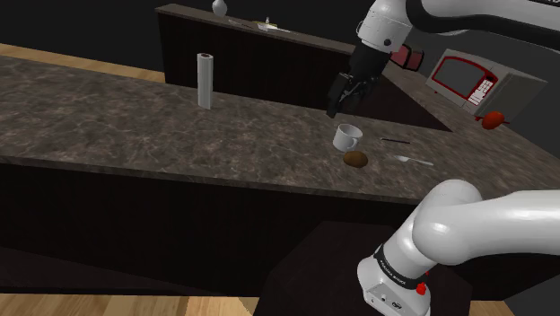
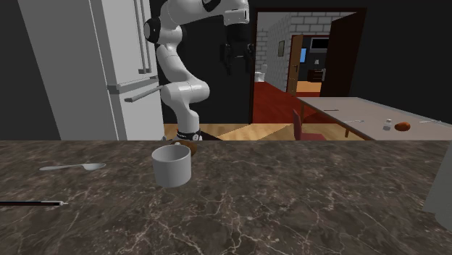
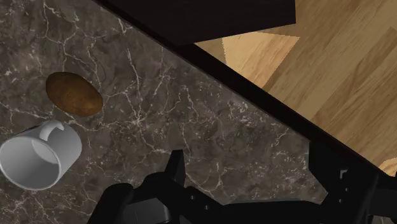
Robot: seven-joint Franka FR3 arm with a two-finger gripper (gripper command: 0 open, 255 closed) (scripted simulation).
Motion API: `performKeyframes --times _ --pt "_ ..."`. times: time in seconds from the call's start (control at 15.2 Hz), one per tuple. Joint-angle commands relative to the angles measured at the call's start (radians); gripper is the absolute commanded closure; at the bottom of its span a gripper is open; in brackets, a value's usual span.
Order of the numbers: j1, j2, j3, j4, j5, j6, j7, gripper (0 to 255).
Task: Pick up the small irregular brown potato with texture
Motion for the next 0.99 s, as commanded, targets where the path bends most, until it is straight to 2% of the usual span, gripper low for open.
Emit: performKeyframes --times 0.0,0.53,0.92 --pt "0.000 0.000 0.000 0.000 0.000 0.000 0.000 0" --pt "-0.019 -0.117 -0.158 -0.235 -0.127 0.124 -0.262 0" --pt "-0.059 -0.130 -0.306 -0.354 -0.252 0.243 -0.466 0"
